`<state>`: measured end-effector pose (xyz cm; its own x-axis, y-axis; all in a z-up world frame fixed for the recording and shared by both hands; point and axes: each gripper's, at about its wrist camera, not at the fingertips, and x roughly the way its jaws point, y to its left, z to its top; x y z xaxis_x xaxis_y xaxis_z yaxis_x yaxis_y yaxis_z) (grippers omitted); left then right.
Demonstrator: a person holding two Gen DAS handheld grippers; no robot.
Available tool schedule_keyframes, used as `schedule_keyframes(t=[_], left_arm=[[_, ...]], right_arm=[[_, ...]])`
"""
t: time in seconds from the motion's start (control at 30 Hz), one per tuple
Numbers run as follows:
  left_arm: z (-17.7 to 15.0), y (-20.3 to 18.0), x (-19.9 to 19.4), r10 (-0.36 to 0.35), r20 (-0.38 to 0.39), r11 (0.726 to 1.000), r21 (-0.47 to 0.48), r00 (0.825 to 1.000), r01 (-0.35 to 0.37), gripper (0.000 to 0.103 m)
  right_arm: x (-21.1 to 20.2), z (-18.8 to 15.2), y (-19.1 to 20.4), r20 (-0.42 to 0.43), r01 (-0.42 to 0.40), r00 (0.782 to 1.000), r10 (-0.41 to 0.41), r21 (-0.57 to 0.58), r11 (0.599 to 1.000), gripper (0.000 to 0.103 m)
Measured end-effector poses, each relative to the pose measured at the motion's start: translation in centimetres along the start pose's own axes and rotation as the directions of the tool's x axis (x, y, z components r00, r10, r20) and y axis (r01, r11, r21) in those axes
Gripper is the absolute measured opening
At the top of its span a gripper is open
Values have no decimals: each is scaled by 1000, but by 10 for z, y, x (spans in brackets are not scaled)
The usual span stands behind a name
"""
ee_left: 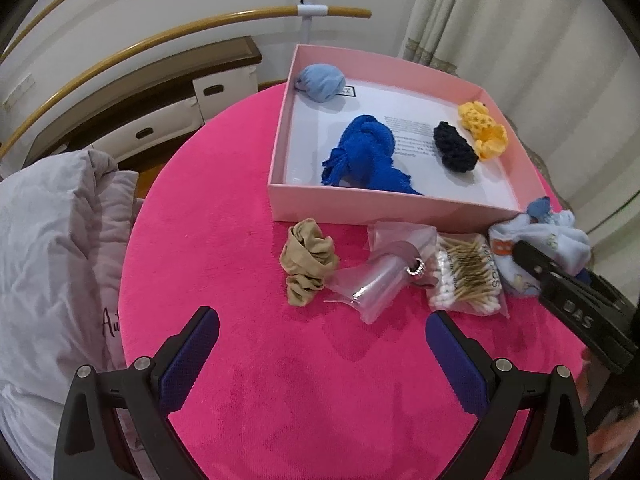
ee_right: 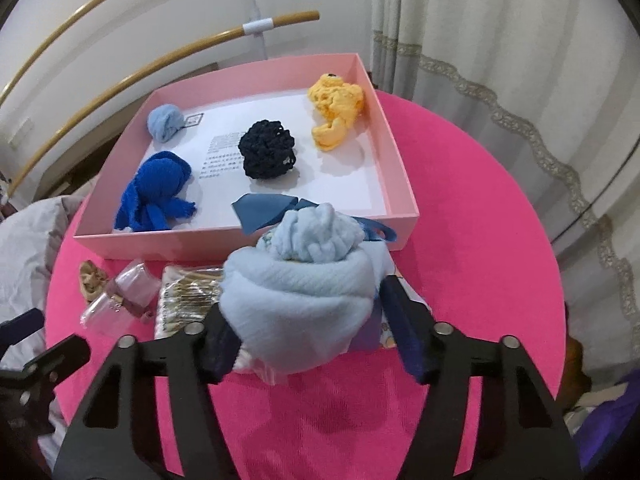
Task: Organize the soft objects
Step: 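Lower the right tool onto the light blue cloth bundle and close on it, then grasp the clear plastic bag with the left tool while the right tool holds the cloth bundle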
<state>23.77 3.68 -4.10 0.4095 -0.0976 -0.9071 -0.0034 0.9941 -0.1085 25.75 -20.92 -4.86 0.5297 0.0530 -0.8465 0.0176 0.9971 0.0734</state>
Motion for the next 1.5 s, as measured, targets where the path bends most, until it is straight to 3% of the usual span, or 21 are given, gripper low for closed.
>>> schedule_keyframes(t=[0.27, 0.33, 0.4, 0.43, 0.53, 0.57, 0.8, 1.03, 1.13, 1.27, 1.33, 1.43, 1.5], left_arm=[[4, -5, 1, -50, 25, 999, -2, 998, 50, 98], [4, -11, 5, -78, 22, 997, 23, 997, 77, 88], [5, -17, 14, -98, -16, 994, 39, 995, 99, 65], [4, -22, 21, -110, -47, 992, 50, 993, 112, 58], [4, -28, 34, -60, -70, 995, 71, 996, 65, 43], [3, -30, 37, -36, -74, 996, 77, 997, 42, 31], [-1, -28, 21, -60, -28, 994, 88, 998, 62, 18], [-10, -35, 3, -103, -13, 986, 131, 995, 104, 16], [-12, -39, 3, -148, -47, 976, 153, 988, 154, 19], [-5, -43, 17, -109, -84, 983, 141, 990, 120, 22], [0, -46, 24, -136, -125, 980, 132, 983, 152, 23], [2, -49, 30, -114, -136, 982, 133, 984, 132, 37], [1, -49, 28, -89, -121, 984, 146, 989, 106, 67]], right_arm=[[-16, -7, -6, 0, -11, 1000, 11, 11, 1000, 56], [-18, -8, -12, -2, -12, 1000, 12, 23, 1000, 56], [-19, -9, -17, -5, 1, 1000, -1, 34, 999, 56], [-18, -10, -22, -10, 11, 1000, -10, 46, 999, 56], [-19, -12, -29, -11, -14, 1000, 14, 70, 997, 57], [-20, -13, -30, -9, -17, 1000, 18, 73, 997, 57], [-19, -14, -25, -12, 1, 1000, -1, 49, 999, 57], [-20, -16, -25, -12, -5, 1000, 6, 45, 999, 57], [-21, -16, -26, -12, -12, 1000, 12, 45, 999, 58], [-20, -16, -25, -14, -12, 1000, 12, 42, 999, 58], [-20, -16, -25, -15, -13, 1000, 14, 39, 999, 59], [-19, -16, -25, -17, -16, 1000, 17, 39, 999, 59], [-19, -15, -25, -19, -18, 1000, 18, 35, 999, 61]])
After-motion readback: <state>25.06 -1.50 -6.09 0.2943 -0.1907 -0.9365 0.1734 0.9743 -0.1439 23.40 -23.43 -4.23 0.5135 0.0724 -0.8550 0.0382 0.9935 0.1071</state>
